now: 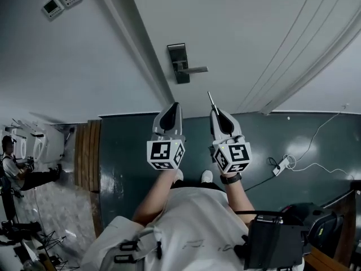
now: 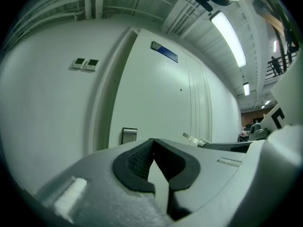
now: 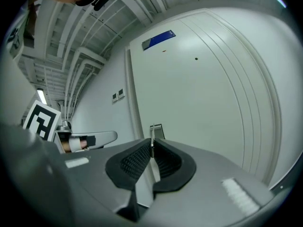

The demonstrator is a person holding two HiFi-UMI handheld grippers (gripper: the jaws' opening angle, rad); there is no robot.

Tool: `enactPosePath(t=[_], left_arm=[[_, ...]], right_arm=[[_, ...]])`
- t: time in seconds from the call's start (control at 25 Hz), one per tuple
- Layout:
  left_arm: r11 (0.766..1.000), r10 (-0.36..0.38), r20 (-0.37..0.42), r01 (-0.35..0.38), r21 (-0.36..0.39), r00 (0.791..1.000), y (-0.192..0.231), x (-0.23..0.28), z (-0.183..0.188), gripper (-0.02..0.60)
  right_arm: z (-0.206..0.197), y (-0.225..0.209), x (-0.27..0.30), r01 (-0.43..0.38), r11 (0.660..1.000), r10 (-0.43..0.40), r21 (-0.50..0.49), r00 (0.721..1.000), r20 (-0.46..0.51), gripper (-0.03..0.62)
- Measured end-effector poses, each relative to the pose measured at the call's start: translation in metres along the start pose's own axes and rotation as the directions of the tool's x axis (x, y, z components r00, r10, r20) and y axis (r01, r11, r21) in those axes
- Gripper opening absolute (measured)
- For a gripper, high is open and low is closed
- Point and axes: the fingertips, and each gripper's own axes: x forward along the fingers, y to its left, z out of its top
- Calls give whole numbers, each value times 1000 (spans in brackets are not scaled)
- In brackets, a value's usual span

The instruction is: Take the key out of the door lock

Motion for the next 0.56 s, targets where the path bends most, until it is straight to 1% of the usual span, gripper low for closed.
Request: enactPosePath(t=[0.12, 0.2, 0.28, 0.36, 0.44, 0.56], left_arm=[[1000, -27, -5, 27, 13, 1000, 4, 0, 2, -2], [1000, -27, -18, 27, 11, 999, 12, -4, 1, 0], [999, -34, -45, 35, 22, 998, 18, -5, -3, 0], [997, -61, -91, 64, 35, 994, 19, -6, -13, 0], [994, -102, -123, 105, 13, 987, 19, -9, -24, 0], [985, -171, -142, 165, -57, 975, 20, -15, -36, 0]], right_arm=[[6, -8, 0, 52, 999, -52, -18, 999, -3, 25], [7, -6, 1, 65, 998, -66, -23, 998, -14, 25], [9, -3, 4, 72, 997, -72, -28, 997, -15, 25], [7, -1, 8, 80, 996, -80, -34, 997, -13, 25], [5, 3, 13, 88, 995, -88, -41, 996, -13, 25], [5, 13, 19, 91, 995, -92, -51, 996, -10, 25]])
